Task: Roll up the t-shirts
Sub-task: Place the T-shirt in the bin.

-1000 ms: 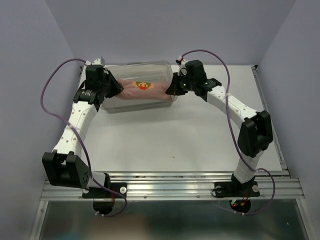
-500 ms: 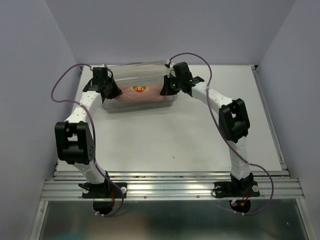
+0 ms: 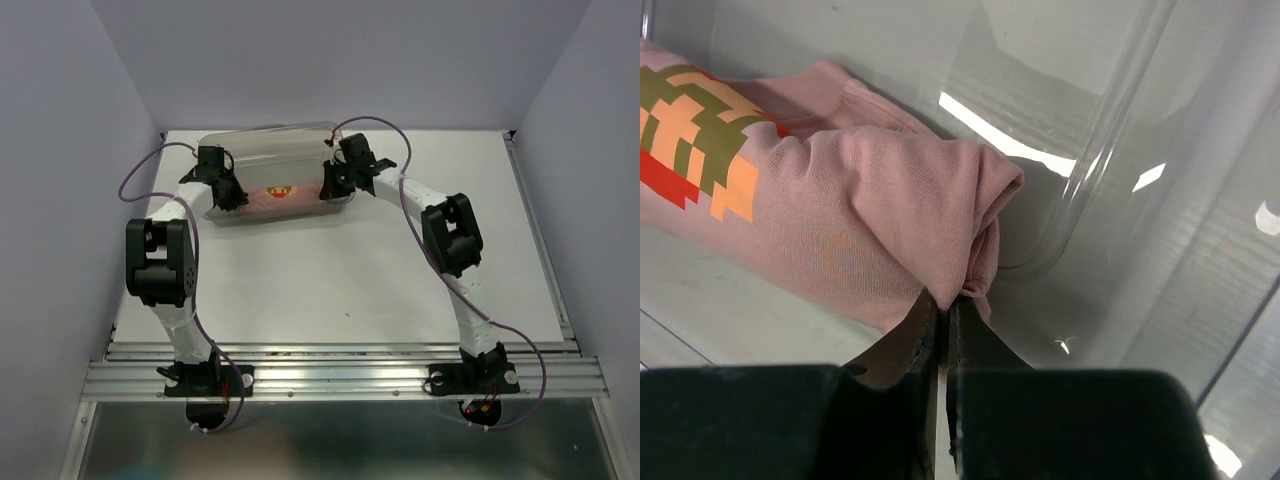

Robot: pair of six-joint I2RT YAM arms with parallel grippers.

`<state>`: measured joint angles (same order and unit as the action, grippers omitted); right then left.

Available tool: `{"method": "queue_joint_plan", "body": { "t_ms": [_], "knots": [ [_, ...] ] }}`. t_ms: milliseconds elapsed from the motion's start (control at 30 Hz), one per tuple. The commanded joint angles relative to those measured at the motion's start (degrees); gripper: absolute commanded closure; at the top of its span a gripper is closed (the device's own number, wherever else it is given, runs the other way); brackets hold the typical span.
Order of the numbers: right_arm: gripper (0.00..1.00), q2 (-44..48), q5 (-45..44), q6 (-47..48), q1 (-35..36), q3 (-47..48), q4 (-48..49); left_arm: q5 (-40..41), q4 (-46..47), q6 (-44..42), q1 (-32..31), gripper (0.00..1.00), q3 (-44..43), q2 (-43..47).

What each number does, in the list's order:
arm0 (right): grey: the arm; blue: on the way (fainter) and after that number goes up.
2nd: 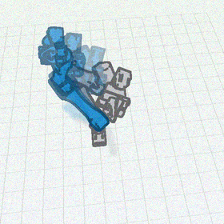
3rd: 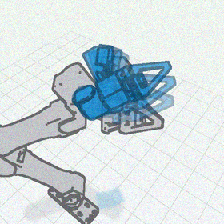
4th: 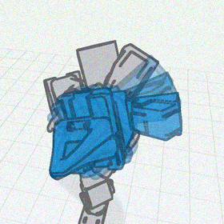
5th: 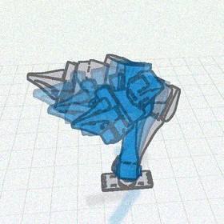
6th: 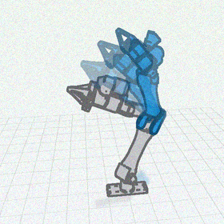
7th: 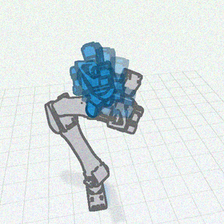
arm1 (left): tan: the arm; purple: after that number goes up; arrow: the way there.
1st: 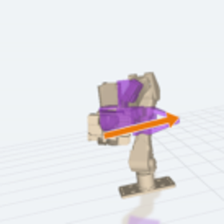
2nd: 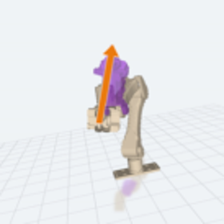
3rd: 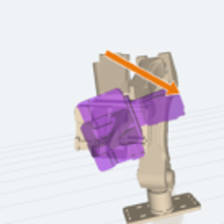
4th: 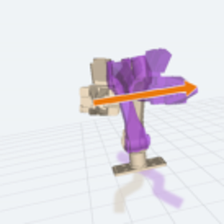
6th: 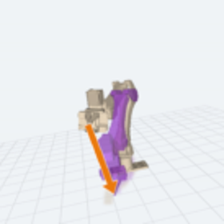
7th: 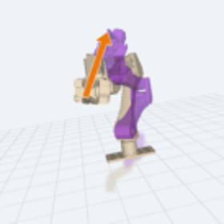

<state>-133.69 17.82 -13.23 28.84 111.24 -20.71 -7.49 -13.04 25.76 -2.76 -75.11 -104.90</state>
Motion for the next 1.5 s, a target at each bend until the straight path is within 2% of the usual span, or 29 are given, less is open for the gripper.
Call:
{"method": "queue_joint_plan", "body": {
  "t_ms": [0,300,400,600,633,667,700,767,800,900,1067,1100,1200,1467],
  "knots": [
    [0.99,-0.52,0.63,1.63,-0.28,3.63,2.52,-0.34,3.02,-1.68,0.39,1.00,1.72,0.75],
    [0.99,-0.61,2.56,2.77,-0.28,3.11,2.52,-0.25,-0.05,-3.17,0.39,1.00,1.20,-2.67],
    [0.99,-0.34,3.27,3.82,-0.28,3.37,1.82,-0.60,-0.85,-3.35,0.39,0.92,1.02,-2.33],
    [0.99,0.09,6.07,6.55,-0.28,3.54,0.50,0.80,-3.92,-4.92,0.39,0.89,-0.91,-1.80],
    [0.97,-0.08,6.43,6.99,-0.28,3.89,0.15,0.81,-4.36,-5.19,0.39,0.81,-1.26,-1.88],
    [0.94,-0.17,6.61,7.26,-0.28,4.16,-0.29,0.63,-4.63,-5.37,0.39,0.78,-1.44,-1.88],
    [0.86,-0.34,6.44,7.43,-0.28,4.51,-0.73,0.28,-4.98,-5.54,0.39,0.74,-1.53,-1.88],
    [0.80,-0.08,6.00,7.78,-0.28,4.34,-0.91,0.10,-5.24,-5.81,0.39,0.61,-1.62,-1.62],
    [0.74,0.18,5.91,7.87,-0.28,4.34,-0.91,0.10,-5.59,-5.98,0.39,0.57,-1.70,-1.45],
    [0.69,0.71,5.56,8.05,-0.28,4.25,-0.91,0.45,-6.56,-6.33,0.39,0.43,-2.49,-0.66],
    [0.64,1.59,4.94,8.05,-0.28,4.42,-0.91,0.72,-8.23,-6.77,0.39,0.35,-5.04,1.45],
    [0.53,1.76,4.68,8.05,-0.28,4.51,-0.91,0.98,-8.84,-6.86,0.39,0.35,-5.39,1.89],
    [0.36,2.55,3.80,7.96,-0.28,4.86,-0.91,1.24,-9.90,-7.21,0.39,0.35,-7.24,3.39],
    [0.29,4.84,3.09,7.35,-0.28,6.00,-0.91,-0.07,-10.43,-7.04,0.39,0.38,-8.56,6.38]
  ]
}}
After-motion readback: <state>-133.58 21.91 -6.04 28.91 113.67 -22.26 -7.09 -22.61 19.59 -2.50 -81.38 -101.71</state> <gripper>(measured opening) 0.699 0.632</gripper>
